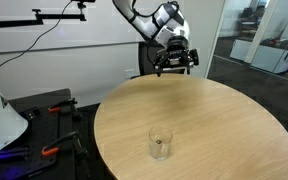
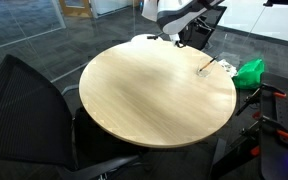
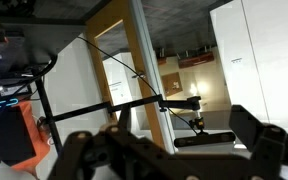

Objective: Put the pen in the cup[

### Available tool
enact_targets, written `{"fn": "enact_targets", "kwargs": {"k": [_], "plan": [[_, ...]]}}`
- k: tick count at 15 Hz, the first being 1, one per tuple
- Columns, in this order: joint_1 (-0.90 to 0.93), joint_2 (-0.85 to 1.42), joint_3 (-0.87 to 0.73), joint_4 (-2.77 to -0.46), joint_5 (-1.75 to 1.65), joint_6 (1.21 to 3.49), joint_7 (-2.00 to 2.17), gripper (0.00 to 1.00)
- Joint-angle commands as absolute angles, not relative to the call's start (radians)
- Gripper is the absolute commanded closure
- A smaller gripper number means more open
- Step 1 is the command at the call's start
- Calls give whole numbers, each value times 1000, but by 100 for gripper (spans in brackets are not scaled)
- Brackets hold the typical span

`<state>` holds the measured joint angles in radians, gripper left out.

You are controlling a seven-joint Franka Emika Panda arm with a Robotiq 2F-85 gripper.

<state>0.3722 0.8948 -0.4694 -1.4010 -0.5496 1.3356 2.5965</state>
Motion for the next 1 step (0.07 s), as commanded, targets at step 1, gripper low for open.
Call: {"fn": "enact_targets", "kwargs": {"k": [1], "plan": [[372, 895, -469, -1401, -550, 1336, 2597, 0]]}}
